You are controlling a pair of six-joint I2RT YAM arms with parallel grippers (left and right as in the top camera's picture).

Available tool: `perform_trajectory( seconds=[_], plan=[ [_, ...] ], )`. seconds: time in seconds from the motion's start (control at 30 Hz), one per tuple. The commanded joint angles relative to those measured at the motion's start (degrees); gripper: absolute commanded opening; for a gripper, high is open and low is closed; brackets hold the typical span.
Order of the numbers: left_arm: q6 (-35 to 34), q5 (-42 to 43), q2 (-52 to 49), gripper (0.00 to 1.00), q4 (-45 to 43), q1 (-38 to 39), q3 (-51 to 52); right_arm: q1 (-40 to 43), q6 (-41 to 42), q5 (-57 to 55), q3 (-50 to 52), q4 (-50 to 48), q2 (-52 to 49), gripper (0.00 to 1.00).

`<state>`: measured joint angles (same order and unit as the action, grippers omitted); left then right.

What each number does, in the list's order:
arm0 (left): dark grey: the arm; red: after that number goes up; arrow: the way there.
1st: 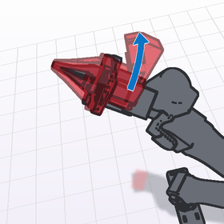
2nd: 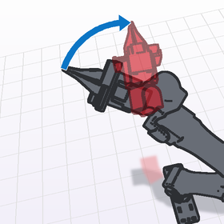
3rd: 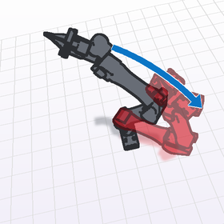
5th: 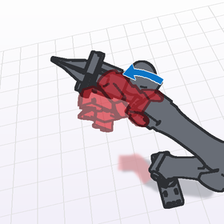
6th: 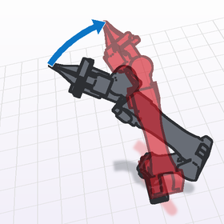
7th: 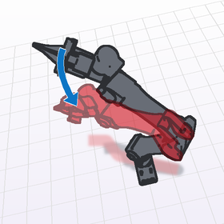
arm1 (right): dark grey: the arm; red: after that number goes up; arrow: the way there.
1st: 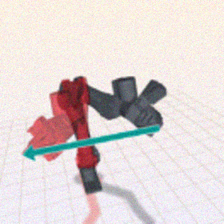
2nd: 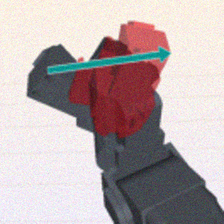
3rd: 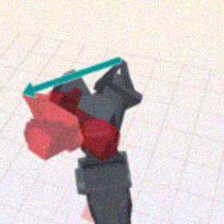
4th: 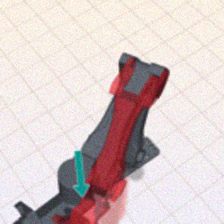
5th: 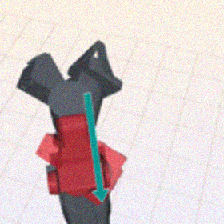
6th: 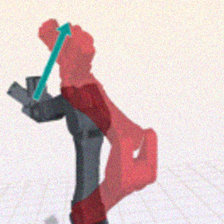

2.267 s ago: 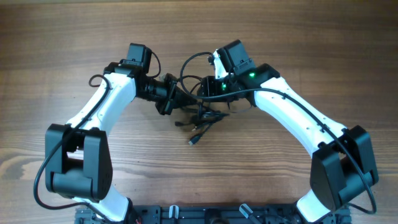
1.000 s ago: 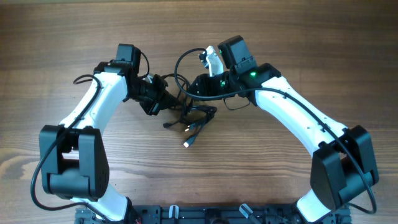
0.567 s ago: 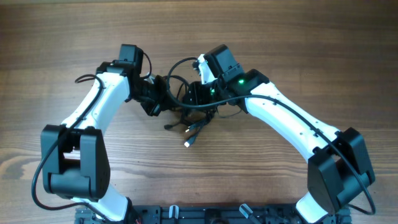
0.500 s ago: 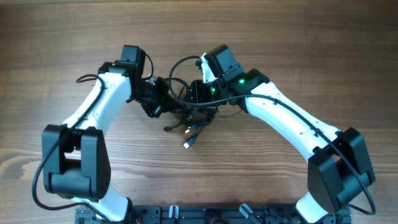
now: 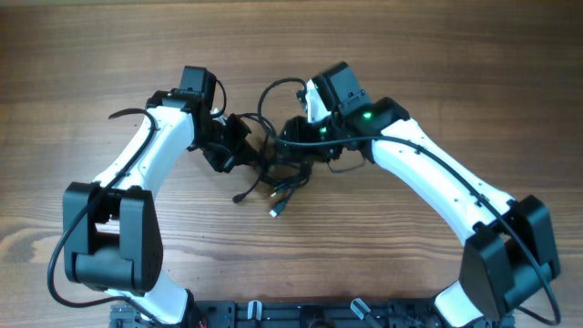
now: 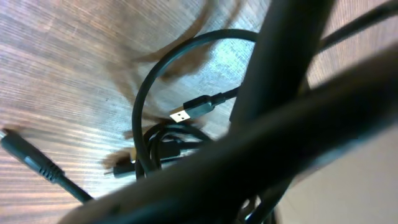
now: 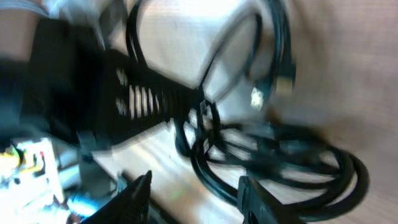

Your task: Untangle cables

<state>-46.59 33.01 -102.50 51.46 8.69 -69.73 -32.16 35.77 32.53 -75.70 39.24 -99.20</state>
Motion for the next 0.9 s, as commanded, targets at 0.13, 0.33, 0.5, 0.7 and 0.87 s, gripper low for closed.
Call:
perform_trajectory(
  seconds=[0.13, 0.33, 0.5, 0.7, 0.87],
  plan=[
    [-1.64, -2.01, 0.04, 0.04, -0.63, 0.15, 0.42, -1.03, 9.86, 3.19, 0.04, 7.50, 1.18, 0.67],
    [-1.64, -2.03, 0.04, 0.04, -0.74, 0.15, 0.42, -1.31, 22.29, 6.67, 0.02, 7.80, 1.18, 0.79],
    [-1.64, -1.09, 0.04, 0.04, -0.81, 0.15, 0.42, -3.52, 30.05, 1.88, 0.09, 8.48, 1.16, 0.79],
    [-1.84, 0.98, 0.04, 0.04, -1.46, 0.15, 0.42, -6.69, 39.45, -3.37, 0.09, 7.96, 1.16, 0.80],
    [-1.81, 3.19, 0.04, 0.04, -1.05, 0.15, 0.42, -6.67, 42.71, -11.78, 0.11, 8.46, 1.16, 0.80]
  ],
)
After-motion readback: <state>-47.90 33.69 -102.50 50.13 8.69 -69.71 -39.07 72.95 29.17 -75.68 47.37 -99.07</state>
